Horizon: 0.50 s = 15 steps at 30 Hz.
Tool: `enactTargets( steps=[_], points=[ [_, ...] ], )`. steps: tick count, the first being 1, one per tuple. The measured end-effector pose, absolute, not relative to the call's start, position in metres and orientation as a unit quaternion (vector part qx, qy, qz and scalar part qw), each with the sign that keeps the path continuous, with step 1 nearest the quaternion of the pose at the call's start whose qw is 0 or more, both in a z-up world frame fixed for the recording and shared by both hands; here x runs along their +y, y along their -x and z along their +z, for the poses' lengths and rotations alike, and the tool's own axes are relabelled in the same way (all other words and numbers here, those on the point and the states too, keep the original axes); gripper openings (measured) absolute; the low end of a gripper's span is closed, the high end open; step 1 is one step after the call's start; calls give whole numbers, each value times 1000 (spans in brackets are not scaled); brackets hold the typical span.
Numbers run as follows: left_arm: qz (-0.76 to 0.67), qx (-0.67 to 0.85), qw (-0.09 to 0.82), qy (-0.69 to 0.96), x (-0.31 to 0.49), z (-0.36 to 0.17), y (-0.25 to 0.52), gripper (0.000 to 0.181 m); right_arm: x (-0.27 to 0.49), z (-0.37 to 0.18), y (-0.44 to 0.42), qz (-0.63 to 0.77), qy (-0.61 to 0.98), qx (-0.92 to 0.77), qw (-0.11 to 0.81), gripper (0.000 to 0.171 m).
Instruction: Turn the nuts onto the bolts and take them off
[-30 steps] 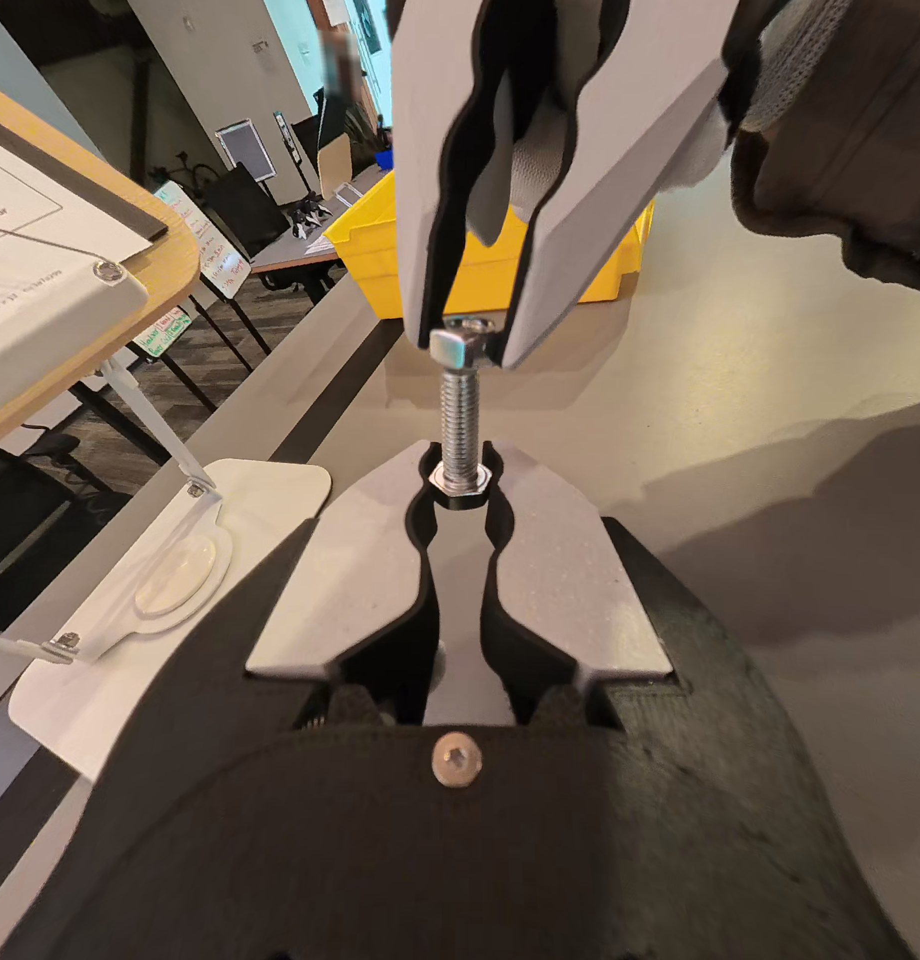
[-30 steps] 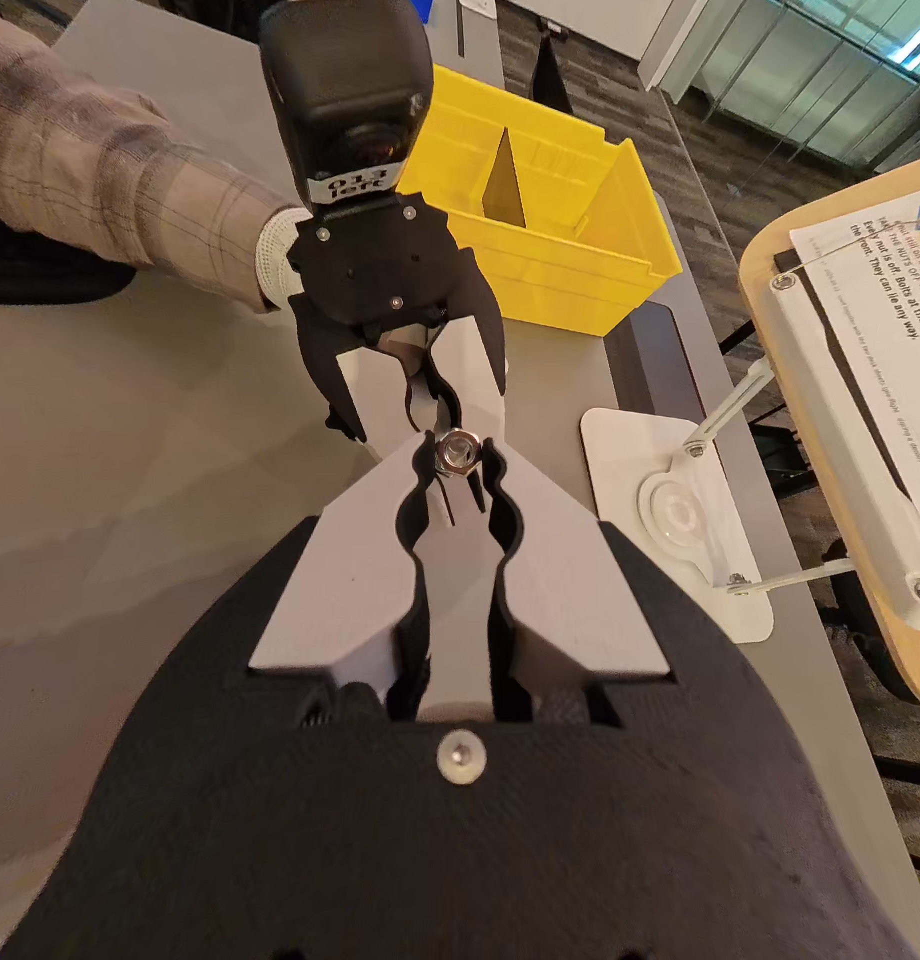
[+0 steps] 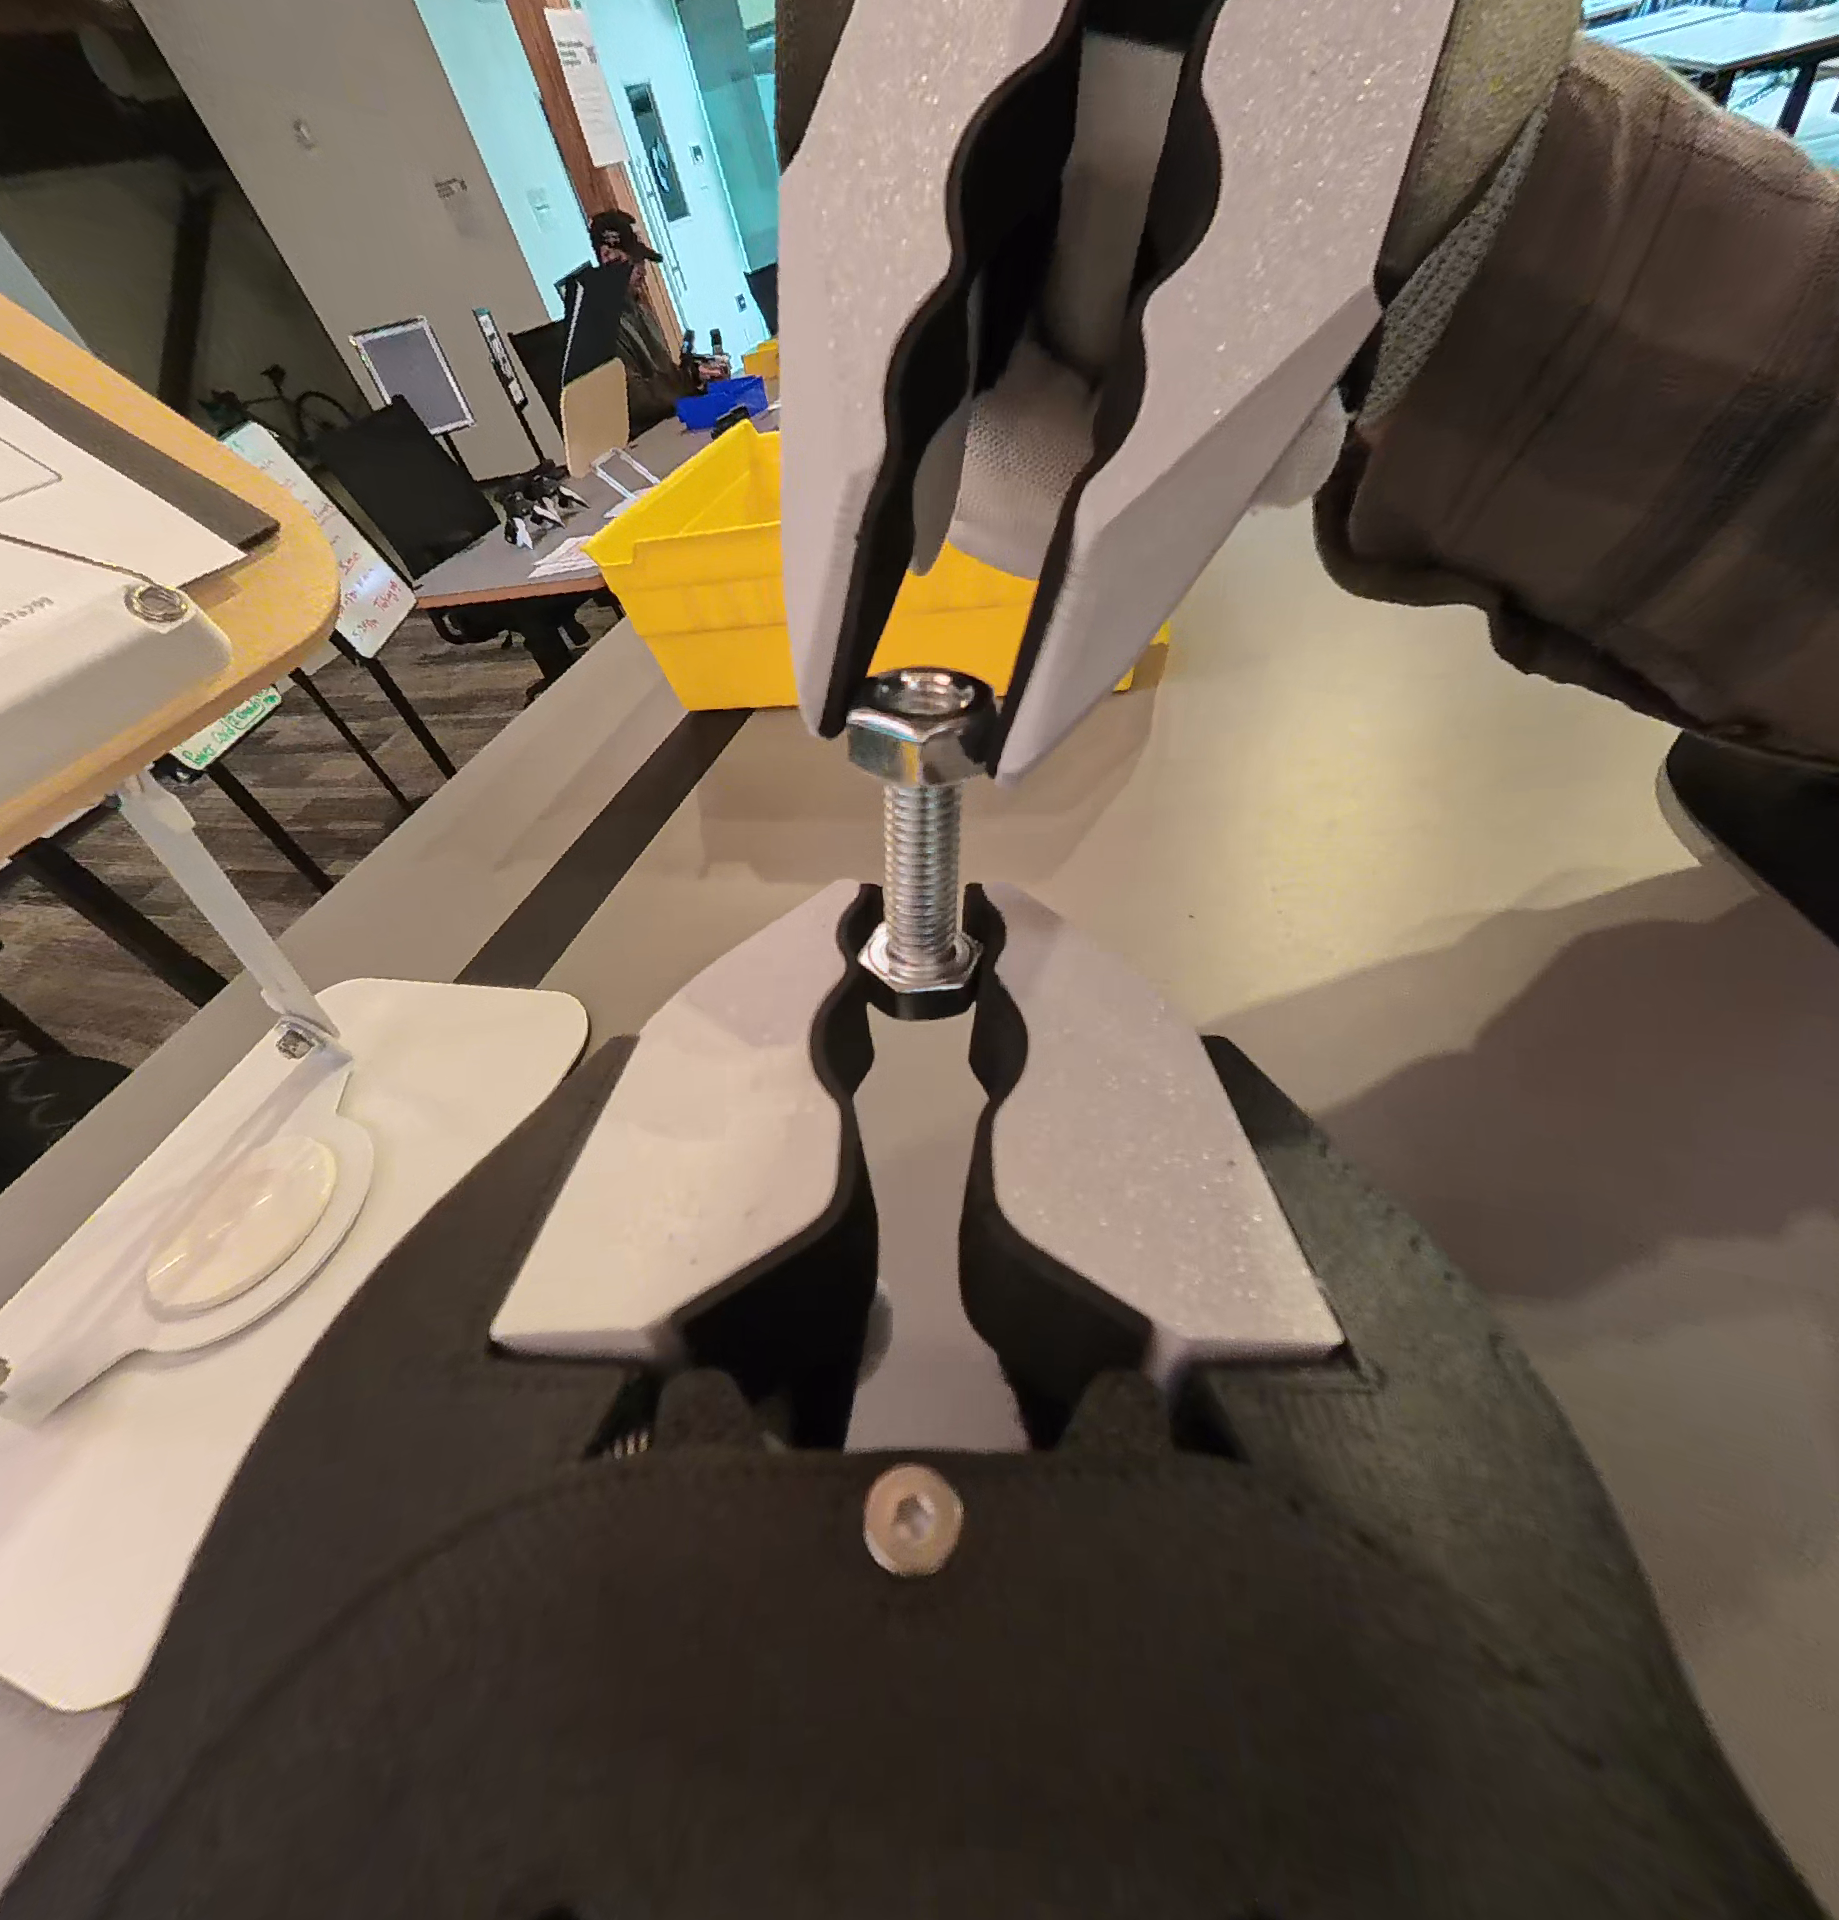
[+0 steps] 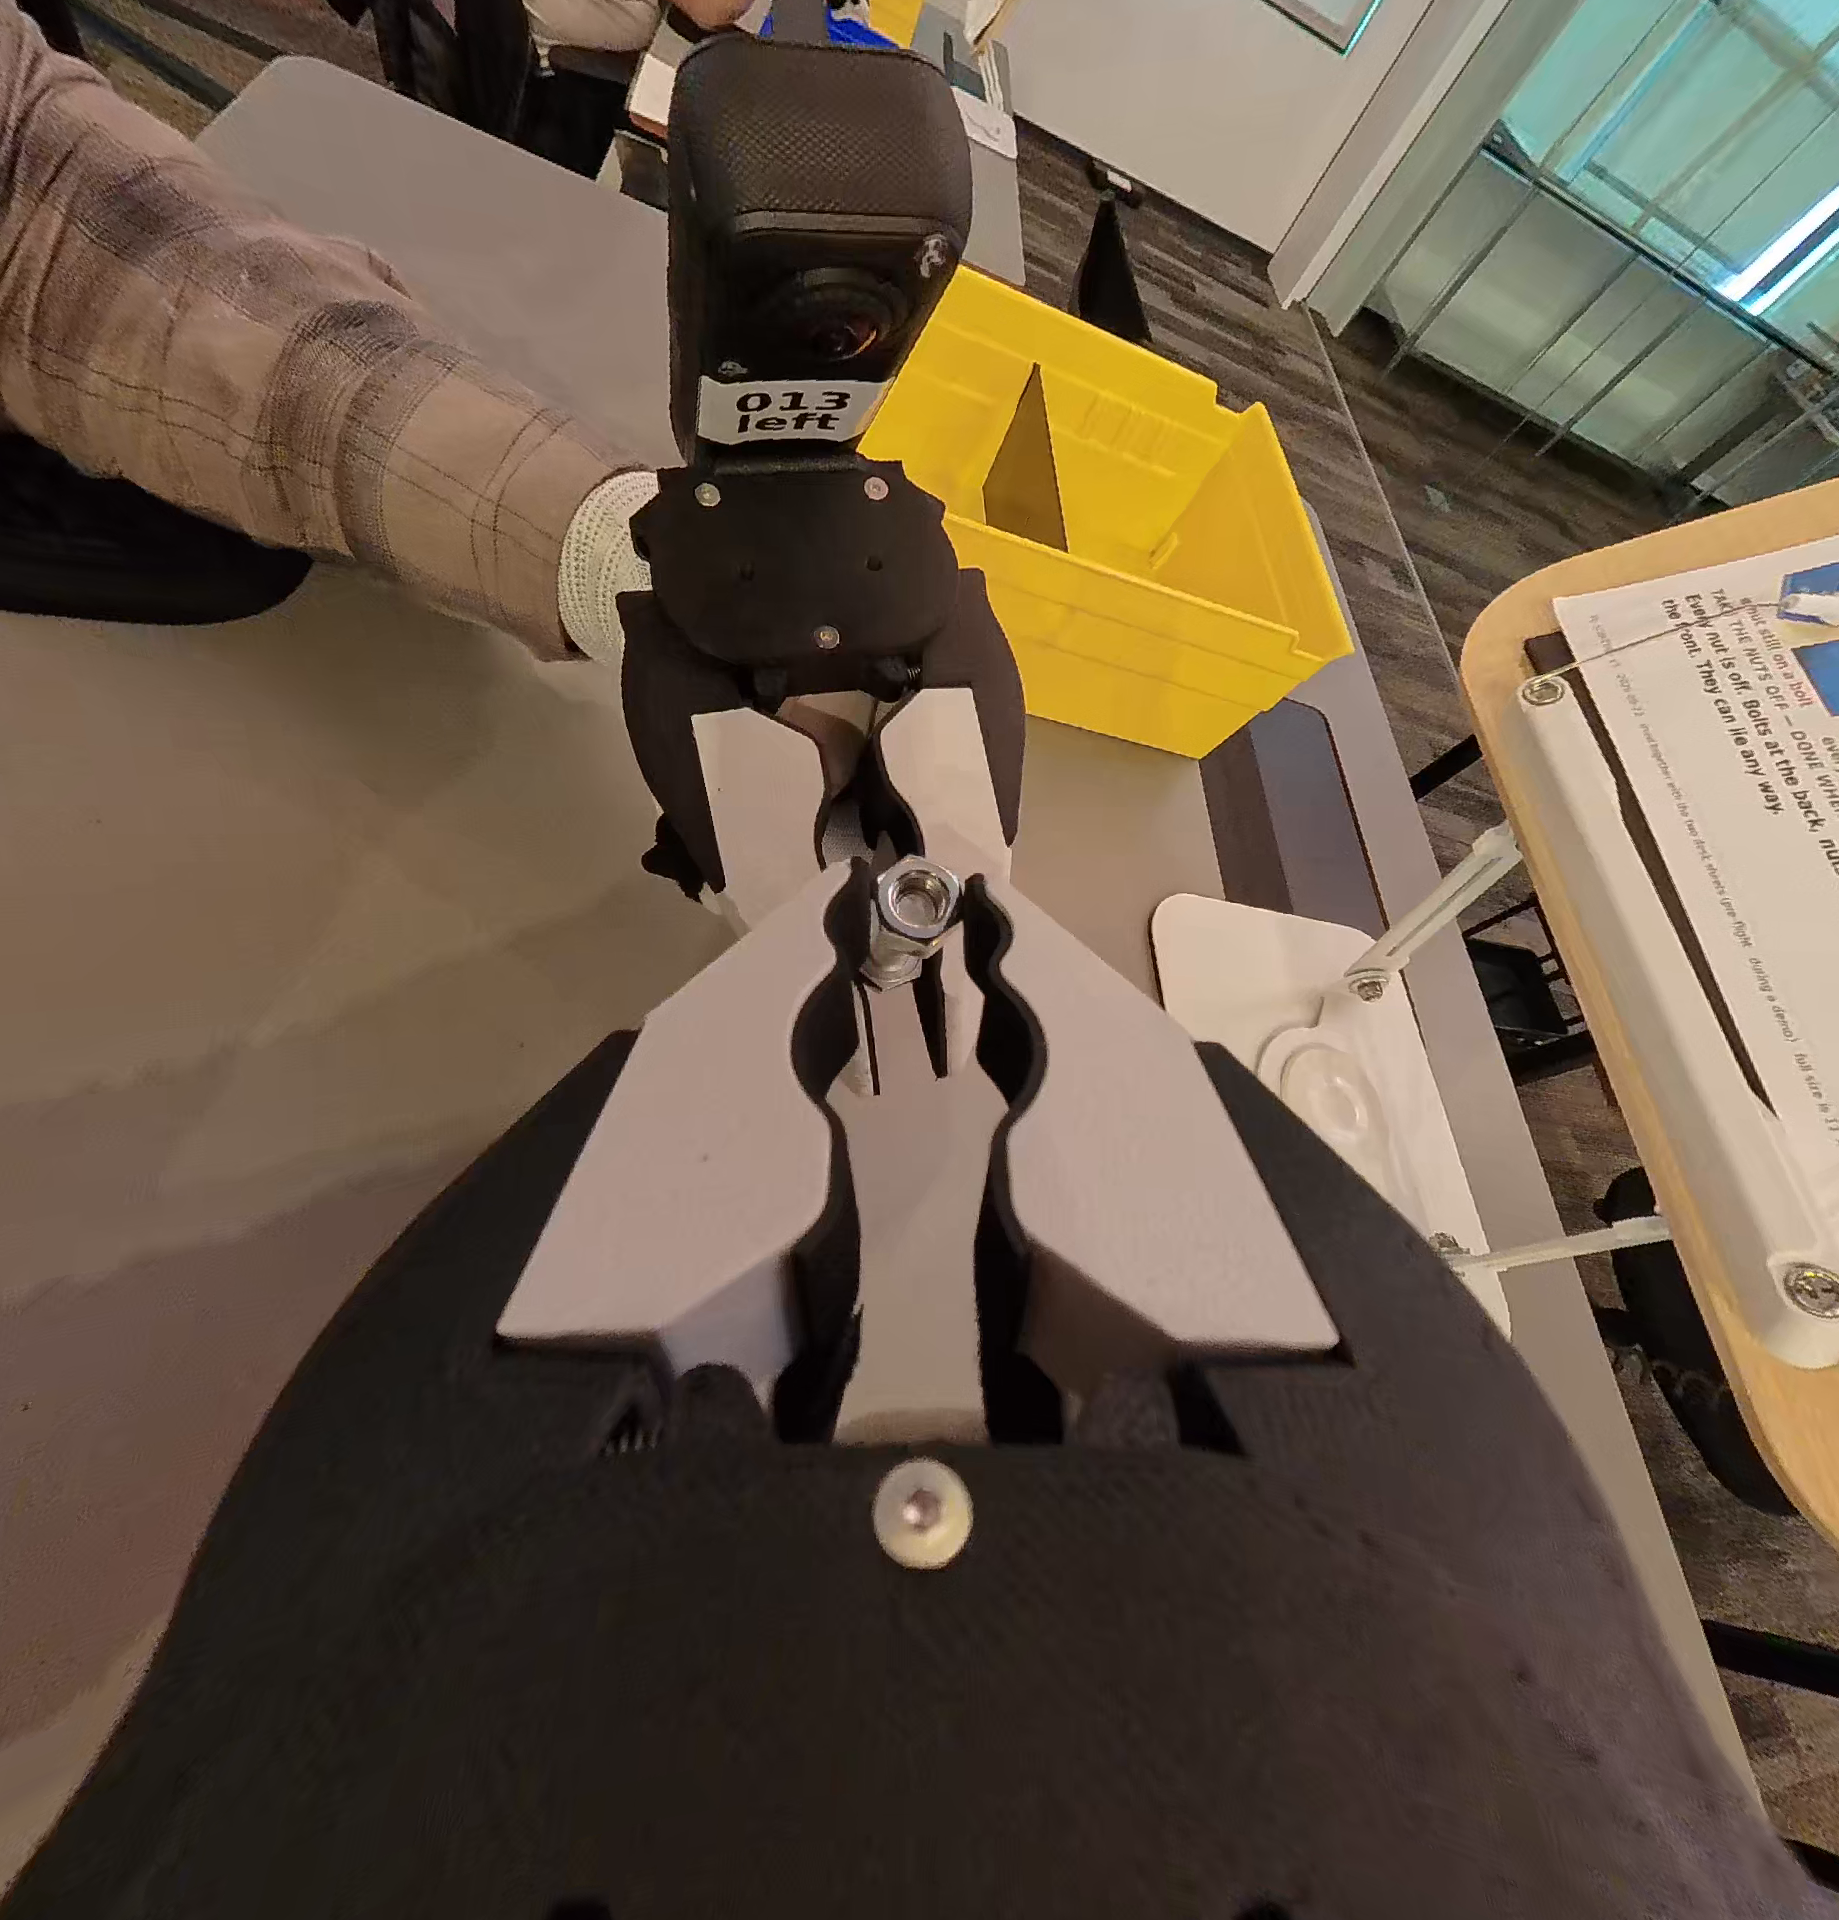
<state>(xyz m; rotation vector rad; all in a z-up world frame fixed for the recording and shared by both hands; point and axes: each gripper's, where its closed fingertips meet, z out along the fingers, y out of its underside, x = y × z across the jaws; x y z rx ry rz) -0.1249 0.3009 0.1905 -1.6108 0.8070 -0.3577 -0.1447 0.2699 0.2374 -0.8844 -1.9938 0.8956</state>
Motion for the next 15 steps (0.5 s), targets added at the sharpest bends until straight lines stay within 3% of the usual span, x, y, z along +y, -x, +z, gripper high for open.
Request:
enactTargets(
  steps=[1, 15],
  points=[
    [-157, 348, 609, 695, 301, 191, 125, 15, 270, 238, 145, 352, 346, -781, 383, 16],
    [-261, 345, 607, 666, 284, 206, 111, 15, 258, 252, 143, 416, 318, -762, 382, 16]
  ],
)
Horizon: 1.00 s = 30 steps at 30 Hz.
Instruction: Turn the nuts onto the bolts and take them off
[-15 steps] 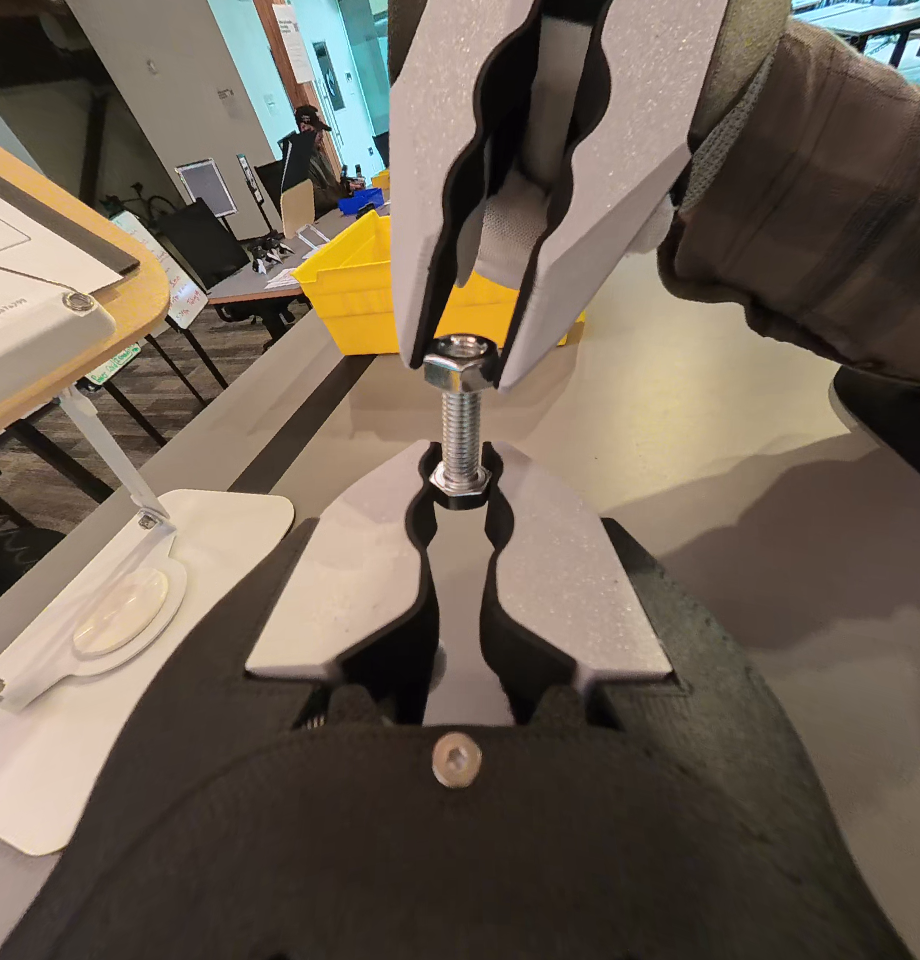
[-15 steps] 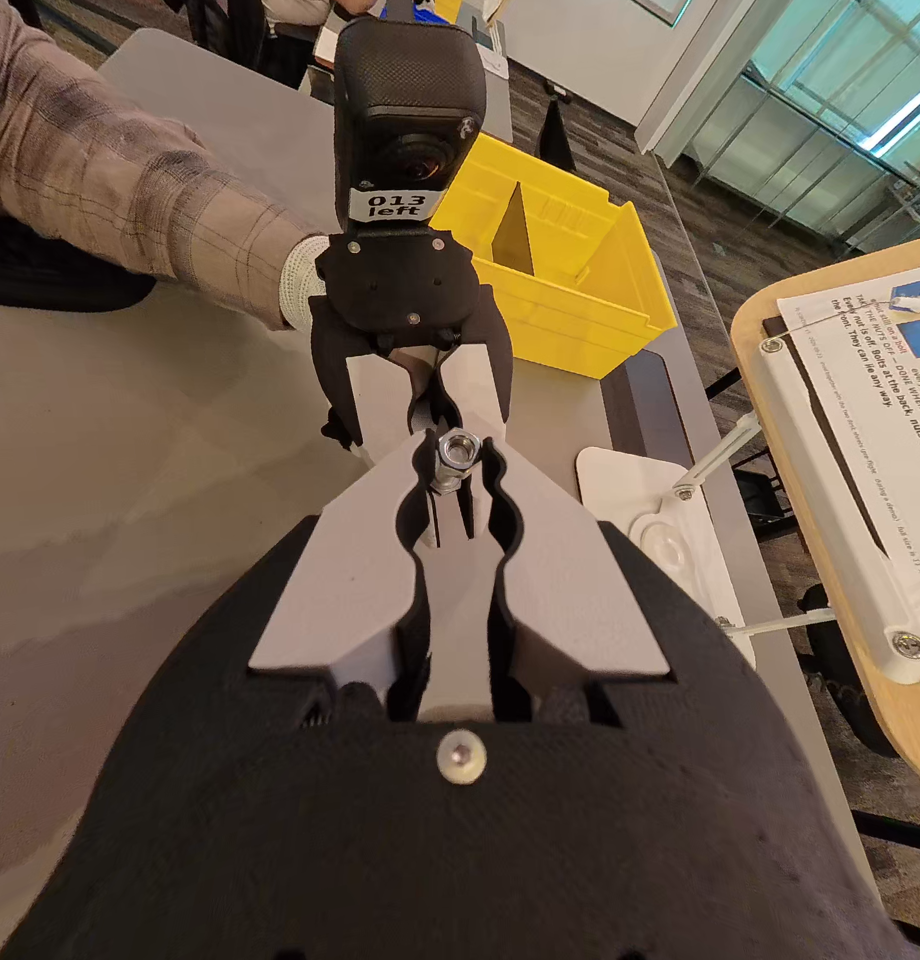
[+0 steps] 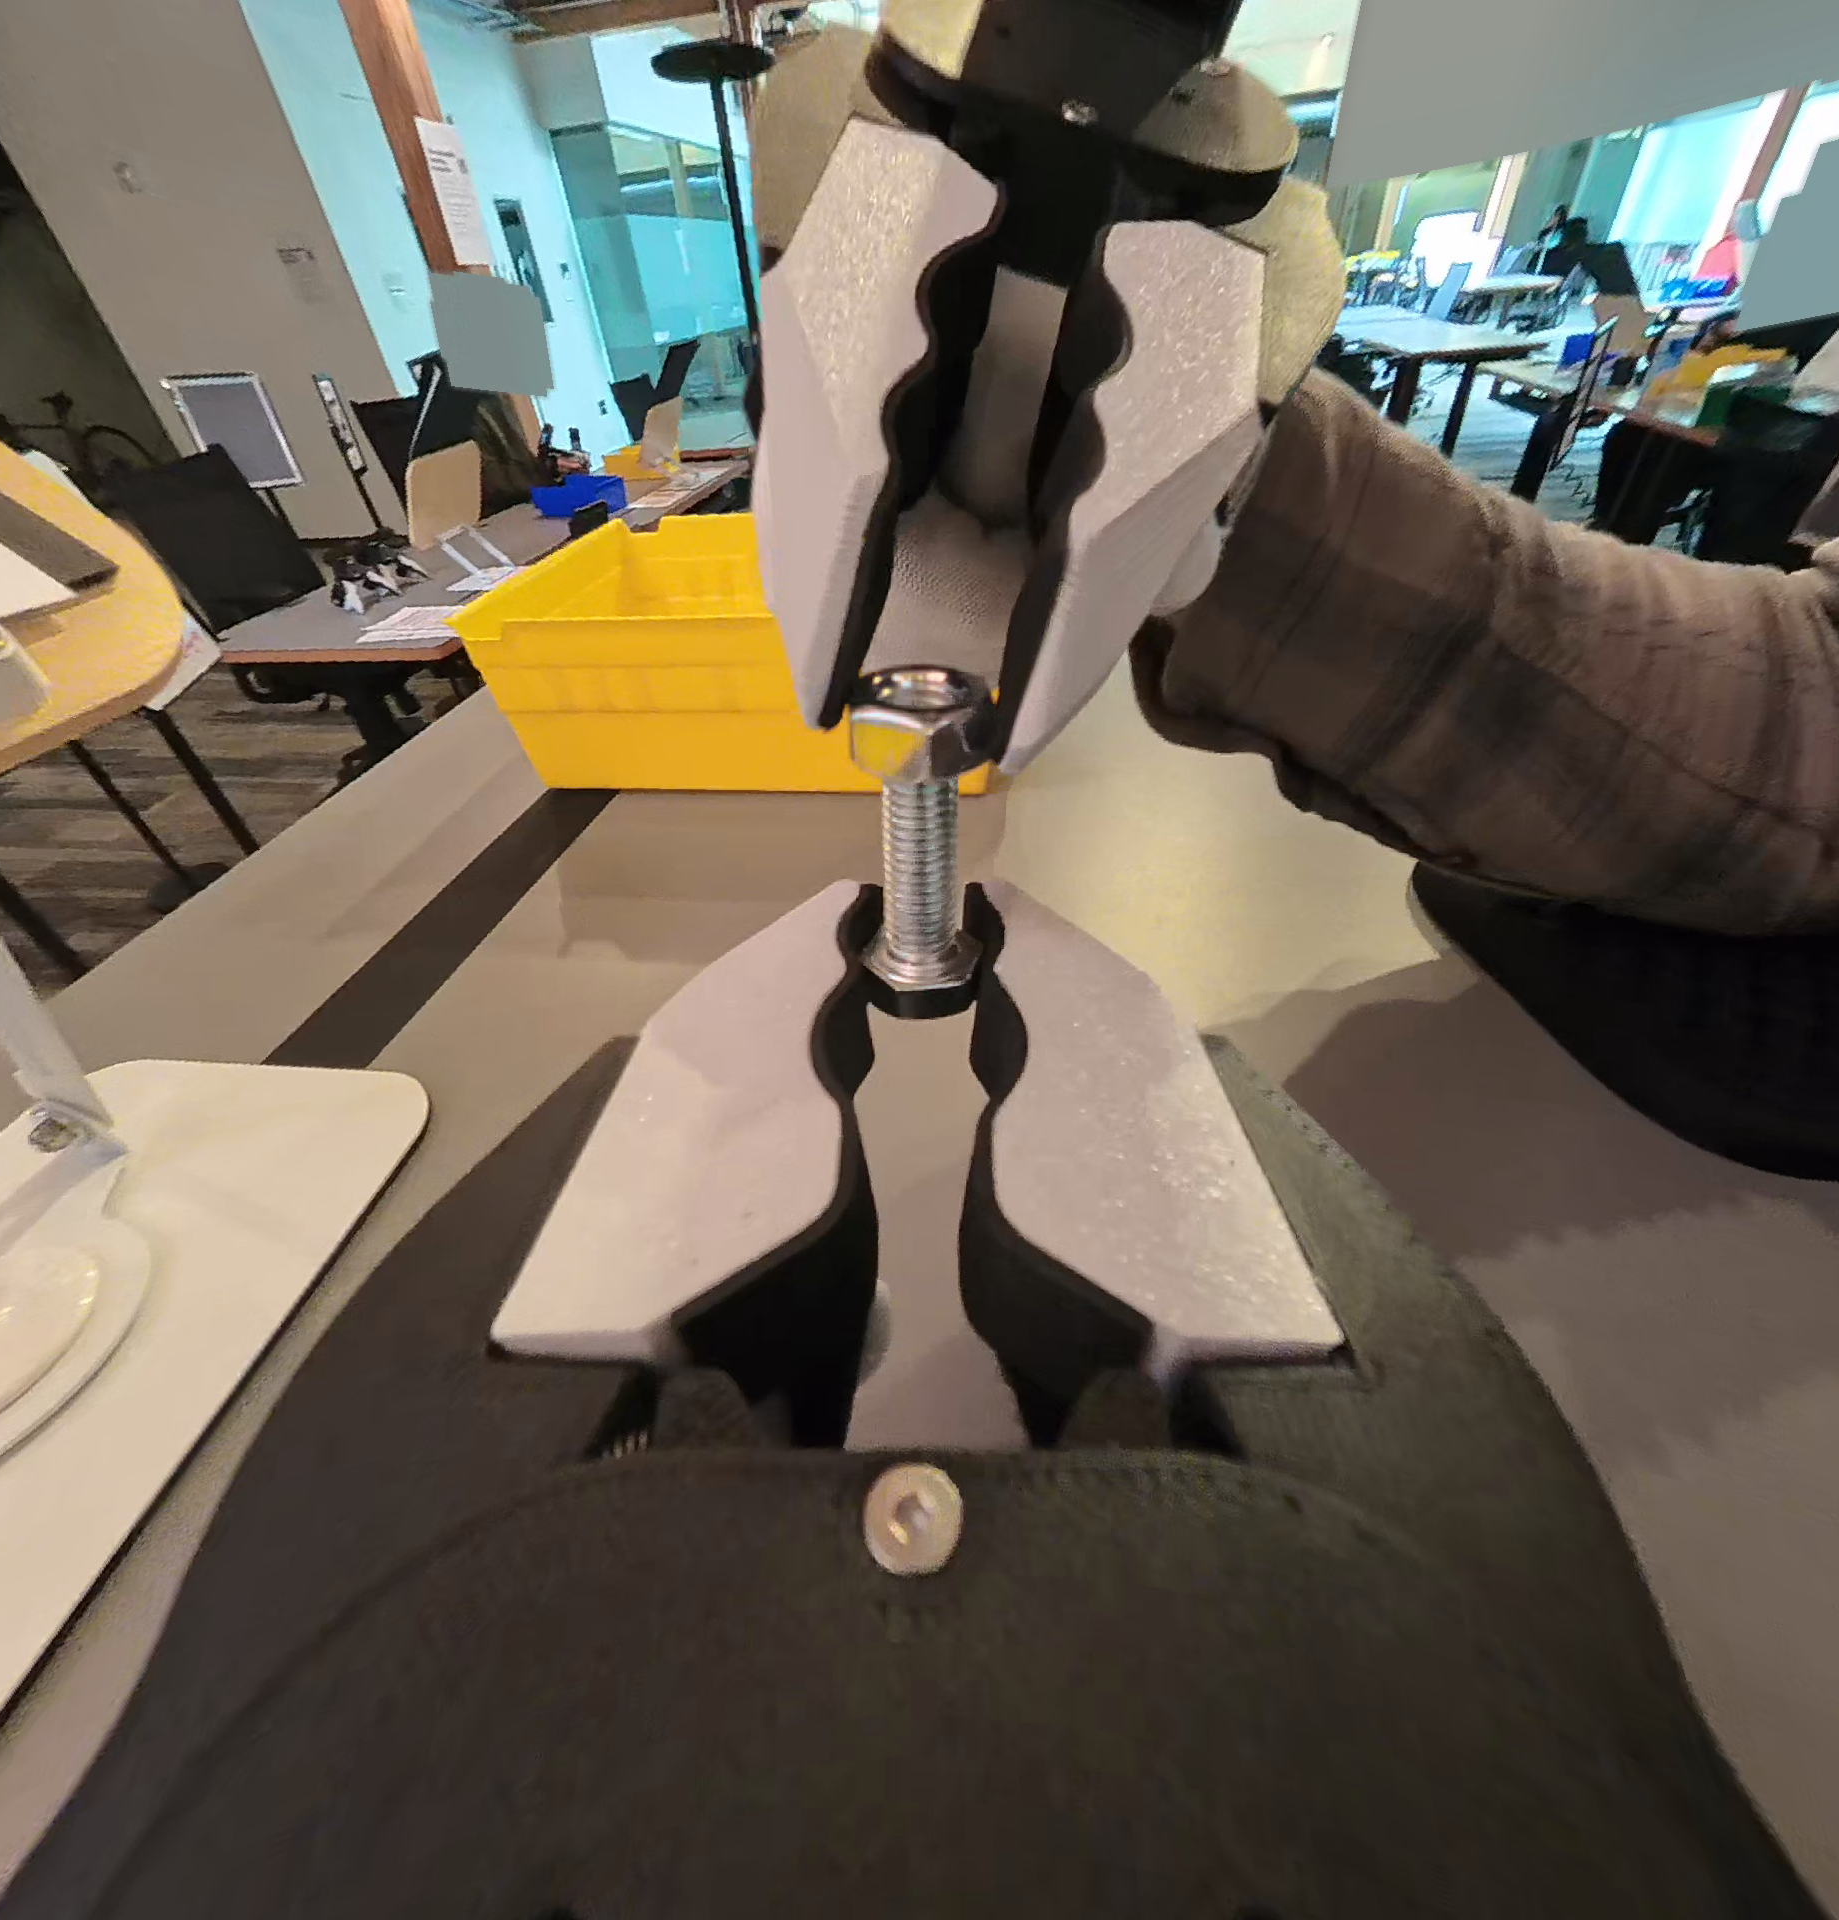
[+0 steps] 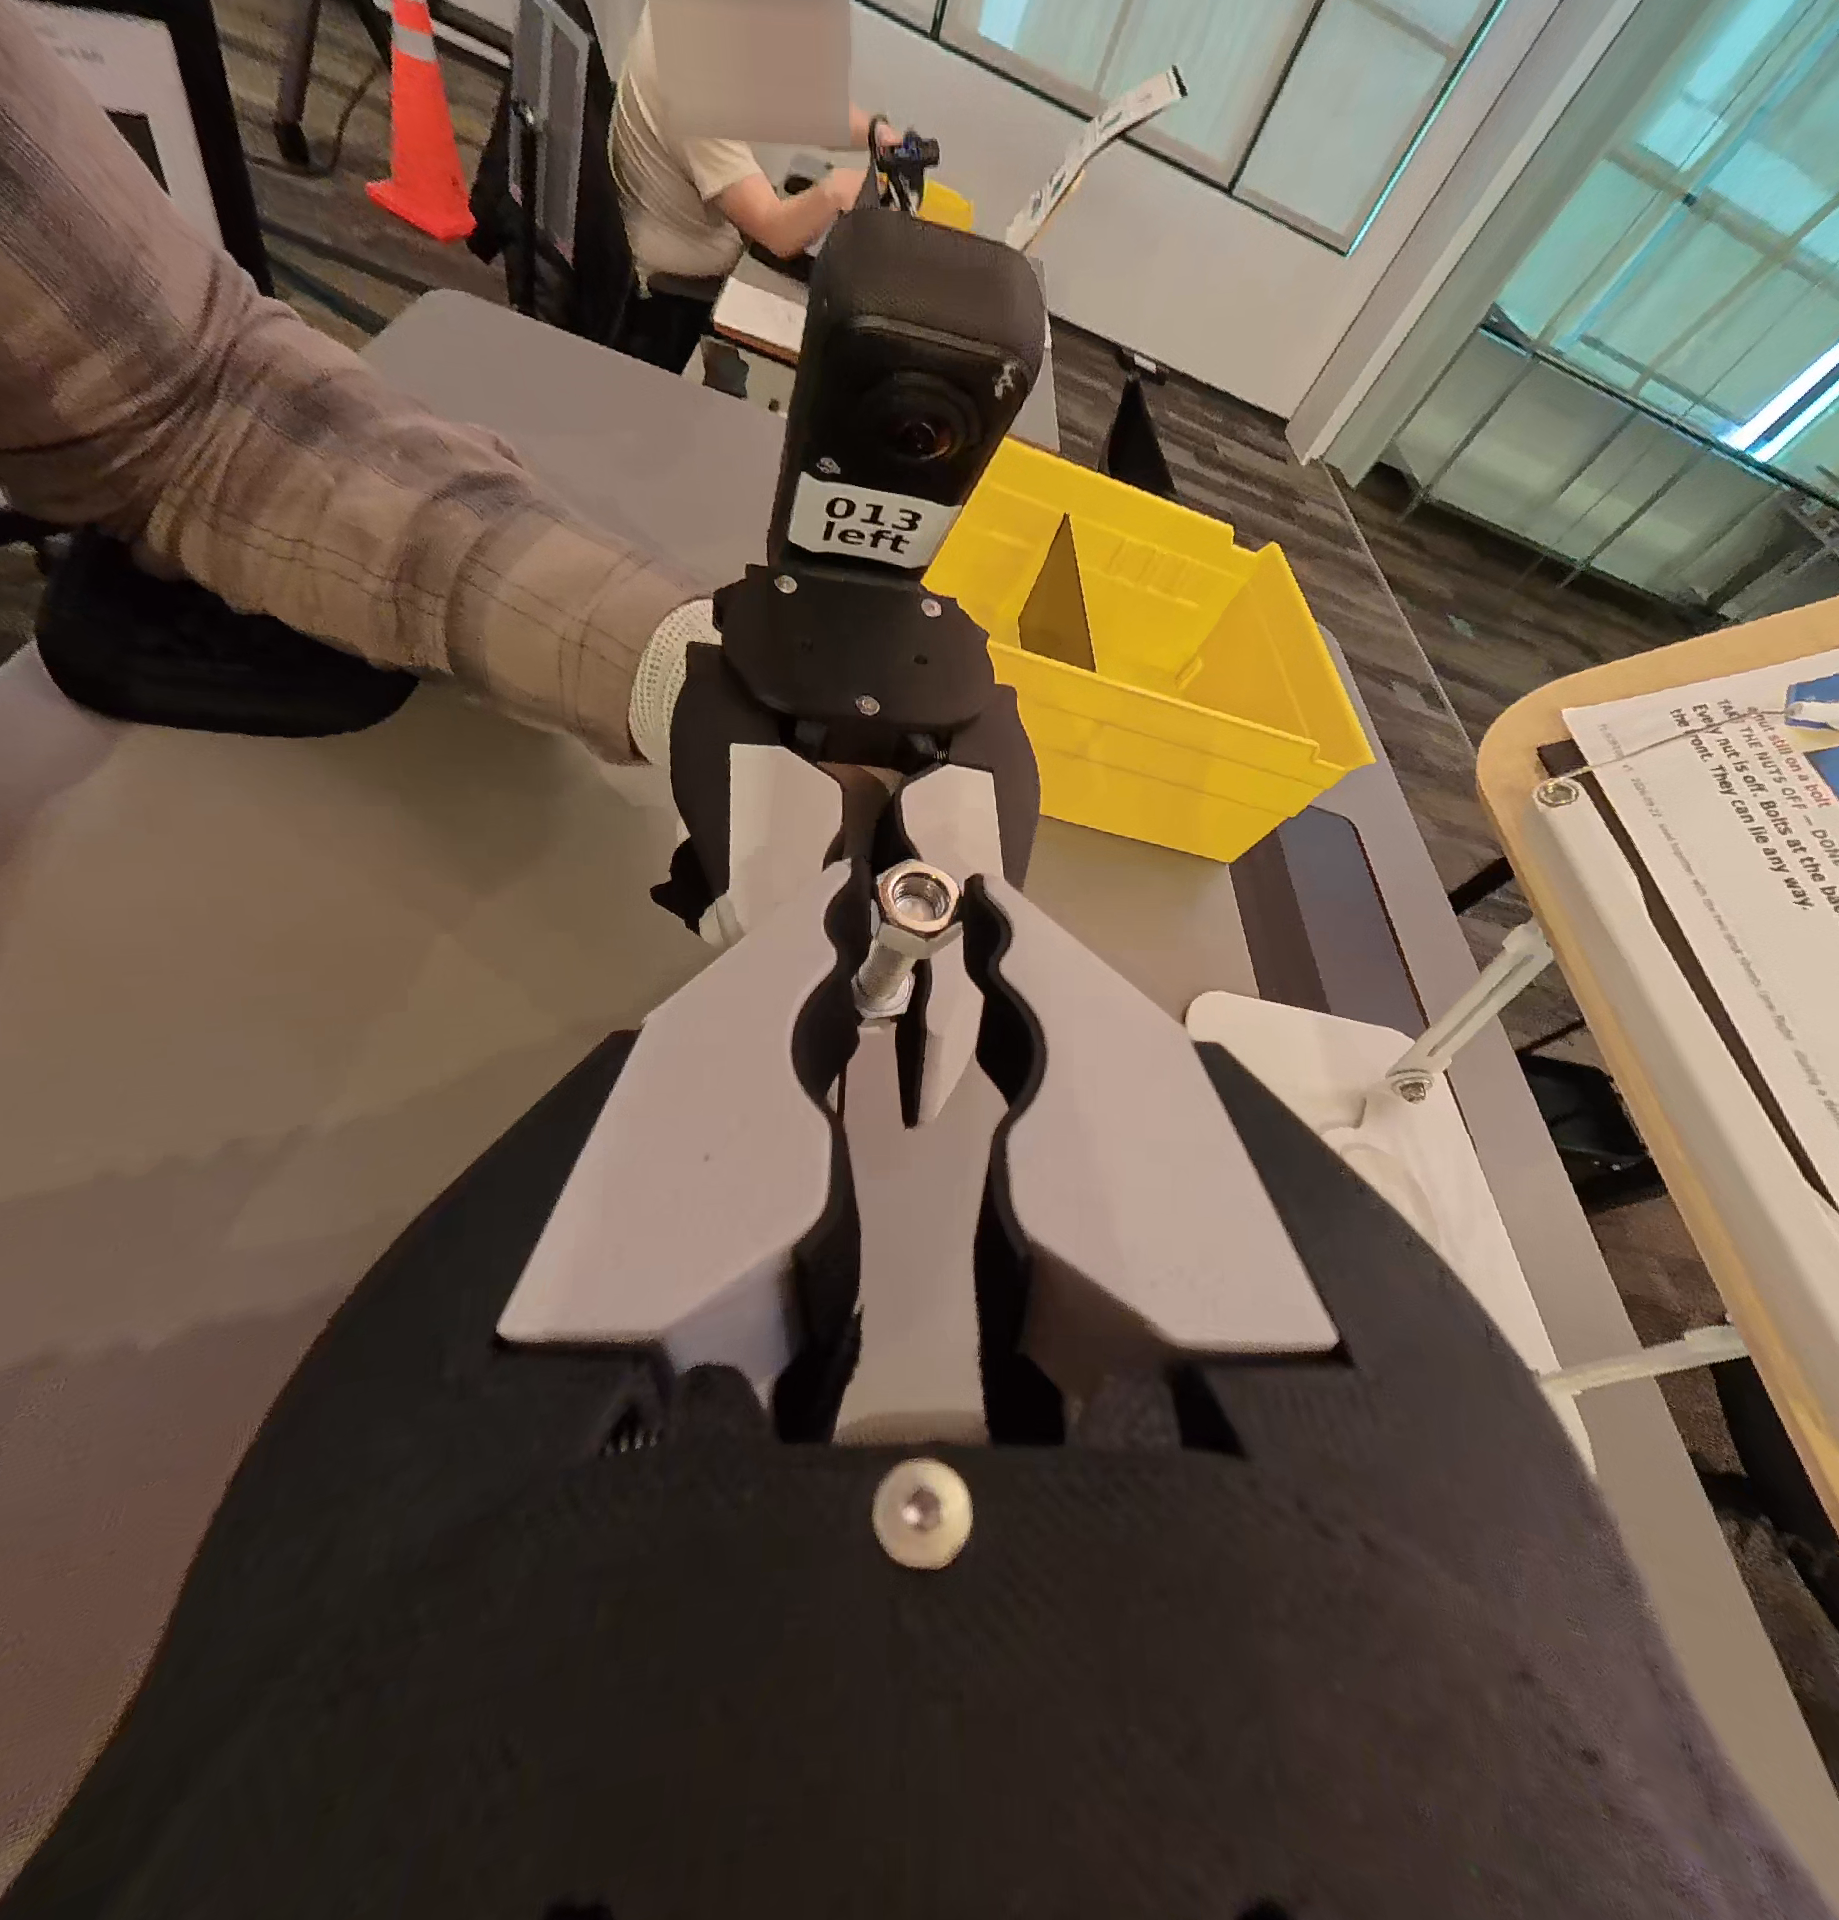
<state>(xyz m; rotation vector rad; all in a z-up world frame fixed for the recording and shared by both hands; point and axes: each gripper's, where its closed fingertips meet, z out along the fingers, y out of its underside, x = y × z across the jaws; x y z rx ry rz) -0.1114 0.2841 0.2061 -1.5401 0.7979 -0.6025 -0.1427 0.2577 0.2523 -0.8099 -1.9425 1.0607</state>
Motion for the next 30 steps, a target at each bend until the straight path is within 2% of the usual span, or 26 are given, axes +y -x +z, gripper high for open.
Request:
enactTargets(
  steps=[13, 30],
  points=[
    [-168, 278, 619, 715, 313, 195, 136, 15, 287, 242, 156, 403, 389, -732, 388, 16],
    [-102, 190, 666, 714, 328, 205, 172, 15, 297, 252, 190, 484, 422, -641, 420, 16]
  ],
)
